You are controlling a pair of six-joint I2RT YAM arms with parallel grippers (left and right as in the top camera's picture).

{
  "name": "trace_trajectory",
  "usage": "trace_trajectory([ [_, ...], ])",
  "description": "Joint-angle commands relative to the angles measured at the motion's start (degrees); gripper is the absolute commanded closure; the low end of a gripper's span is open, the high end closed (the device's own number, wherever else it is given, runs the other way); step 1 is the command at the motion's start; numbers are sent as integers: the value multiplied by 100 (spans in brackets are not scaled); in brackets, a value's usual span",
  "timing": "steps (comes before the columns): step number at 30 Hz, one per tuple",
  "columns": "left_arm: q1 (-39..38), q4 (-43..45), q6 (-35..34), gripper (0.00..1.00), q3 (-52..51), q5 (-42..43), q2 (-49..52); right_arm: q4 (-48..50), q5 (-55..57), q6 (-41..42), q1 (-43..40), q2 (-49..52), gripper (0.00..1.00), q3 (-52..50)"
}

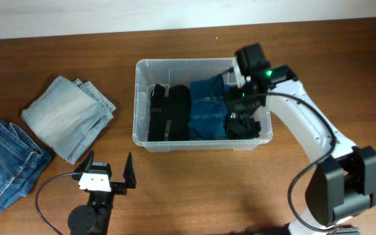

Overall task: Pack container
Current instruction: 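Lower the black garment into the container's right side and release, then raise the right gripper out of the container to the side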

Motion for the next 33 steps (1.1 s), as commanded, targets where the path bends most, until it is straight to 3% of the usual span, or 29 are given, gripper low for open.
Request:
trace_trajectory([
  [1, 28, 2, 87, 1, -46, -42, -48, -61, 214, 26, 24, -162, 87, 345],
  [21, 28, 2, 87, 0, -46, -42, -48, 667, 415, 20, 26, 1019, 86, -299],
  [33, 28, 2, 87, 0, -46, -42, -48, -693, 413, 57, -116, 74, 71, 1421],
])
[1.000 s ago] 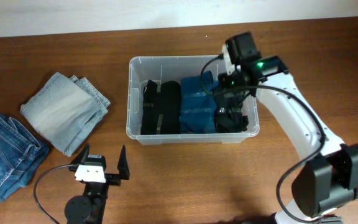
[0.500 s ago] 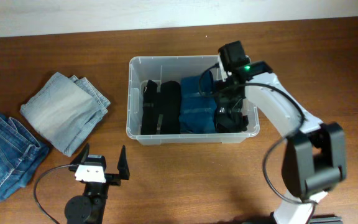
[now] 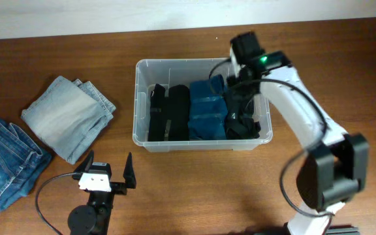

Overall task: Pack container
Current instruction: 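Raise the right gripper out of the container to the side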

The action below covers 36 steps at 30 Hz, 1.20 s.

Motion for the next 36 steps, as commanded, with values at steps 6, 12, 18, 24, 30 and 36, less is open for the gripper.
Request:
trace_trajectory([
  [6, 28, 2, 87, 0, -46, -42, -48, -846, 109, 326, -855, -863, 64, 977],
  [12, 28, 2, 87, 0, -46, -42, -48, -1329, 109, 321, -2020, -970, 15, 975],
  [18, 28, 2, 87, 1, -46, -42, -48, -1484, 107, 323, -2813, -953, 1, 975],
  [24, 28, 2, 87, 0, -46, -42, -48, -1703, 109, 321, -3067, -953, 1, 975],
  [30, 28, 2, 87, 0, -46, -42, -48, -1690, 109, 321, -3067, -953, 1, 975],
  [36, 28, 136, 87, 0, -46, -44, -48, -1690, 109, 321, -3062, -953, 1, 975],
])
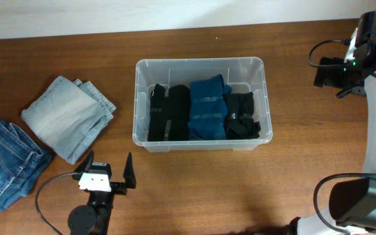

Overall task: Pack container
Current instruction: 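Raise the right gripper out of the container to the side, then reach the left gripper to the folded light-blue denim and grasp it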

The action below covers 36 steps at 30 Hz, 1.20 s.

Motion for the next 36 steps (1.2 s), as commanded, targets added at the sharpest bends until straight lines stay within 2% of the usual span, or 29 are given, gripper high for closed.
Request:
trace_trajectory([
  [1, 28, 146, 87, 1, -44, -44, -50, 2, 50, 42, -17, -22, 1, 42],
  [9, 28, -28, 87, 0, -42, -96, -33, 0, 50, 42, -17, -22, 1, 42],
  [14, 28, 81, 85, 1, 13, 212, -33, 2, 50, 42, -17, -22, 1, 42],
  [17, 28, -426, 85, 1, 420, 195, -13, 2, 50, 42, -17, -22, 1, 42],
  [20, 28, -1281, 87, 1, 1143, -98, 142, 2, 50, 42, -17, -22, 1, 42],
  [26, 28, -2400, 87, 1, 2935, -907, 990, 2, 50, 42, -17, -22, 1, 42],
  [32, 31, -3526, 90, 0, 4990, -1248, 2870, 2, 50, 42, -17, -22, 1, 42],
  [36, 33, -4953, 407, 1, 6876, -1318, 4815, 2, 50, 42, -17, -22, 1, 42],
])
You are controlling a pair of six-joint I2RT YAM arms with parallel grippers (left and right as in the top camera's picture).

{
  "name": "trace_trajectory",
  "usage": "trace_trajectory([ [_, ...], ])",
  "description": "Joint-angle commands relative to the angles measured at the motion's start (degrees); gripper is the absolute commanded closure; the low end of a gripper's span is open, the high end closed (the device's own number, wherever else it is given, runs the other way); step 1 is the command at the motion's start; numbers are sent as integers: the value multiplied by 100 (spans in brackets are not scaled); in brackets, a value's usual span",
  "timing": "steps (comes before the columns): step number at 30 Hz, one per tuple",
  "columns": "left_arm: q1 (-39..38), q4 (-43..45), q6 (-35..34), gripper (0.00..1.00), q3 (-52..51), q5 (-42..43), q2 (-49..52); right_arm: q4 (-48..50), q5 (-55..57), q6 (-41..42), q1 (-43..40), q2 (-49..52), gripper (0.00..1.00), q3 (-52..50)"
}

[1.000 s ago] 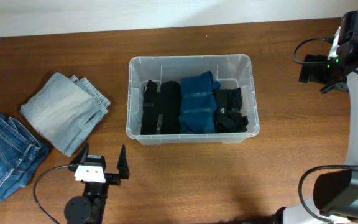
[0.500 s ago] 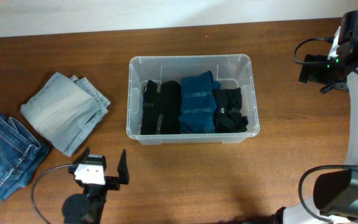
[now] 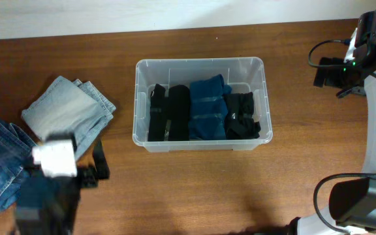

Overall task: Pack container
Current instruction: 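Reach the left gripper to the folded light-blue denim and grasp it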

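A clear plastic container (image 3: 201,140) stands mid-table. It holds two black folded garments (image 3: 168,112), a blue one (image 3: 207,108) and a black one (image 3: 241,115) side by side. Folded light-blue jeans (image 3: 67,114) and darker jeans (image 3: 2,156) lie on the table at the left. My left gripper (image 3: 77,160) is a motion-blurred shape at the lower left, beside the jeans, with its fingers apart and nothing between them. My right gripper (image 3: 325,72) hangs at the far right, well away from the container; its jaws are too dark to read.
The right arm's white links run down the right edge of the table. The left arm's dark blurred body (image 3: 44,202) covers the lower left corner. Bare wood lies in front of and behind the container.
My left arm has left its resting spot in front of the container's left corner; it is now further left and blurred beside the jeans. The right arm and the container's contents are unchanged.
My right gripper was down in the container's right end at the black garment beside the blue one, and stayed there a moment later. Then it stood withdrawn at the far right, the garment left inside. The left arm rested throughout and has now shifted toward the jeans.
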Motion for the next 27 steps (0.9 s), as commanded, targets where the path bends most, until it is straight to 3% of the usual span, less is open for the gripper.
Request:
trace_trajectory([
  [1, 35, -807, 334, 1, 1373, -363, 1528, 9, 55, 44, -17, -22, 1, 44],
  [6, 33, -1711, 382, 1, 2927, -1545, 3506, 9, 55, 44, -17, -22, 1, 44],
  [12, 33, -1714, 1075, 1, 3069, -1878, 4861, 9, 55, 44, -17, -22, 1, 44],
  [17, 35, -1600, 2063, 28, 3069, -1231, 5523, 9, 55, 44, -17, -22, 1, 44],
  [20, 175, -1379, 2492, 30, 3069, -599, 5751, 9, 55, 44, -17, -22, 1, 44],
  [24, 522, -1091, 2594, 28, 3069, -354, 5866, 9, 55, 44, -17, -22, 1, 44],
  [27, 723, -1141, 3064, 28, 3069, 9, 5908, 9, 55, 44, -17, -22, 1, 44],
])
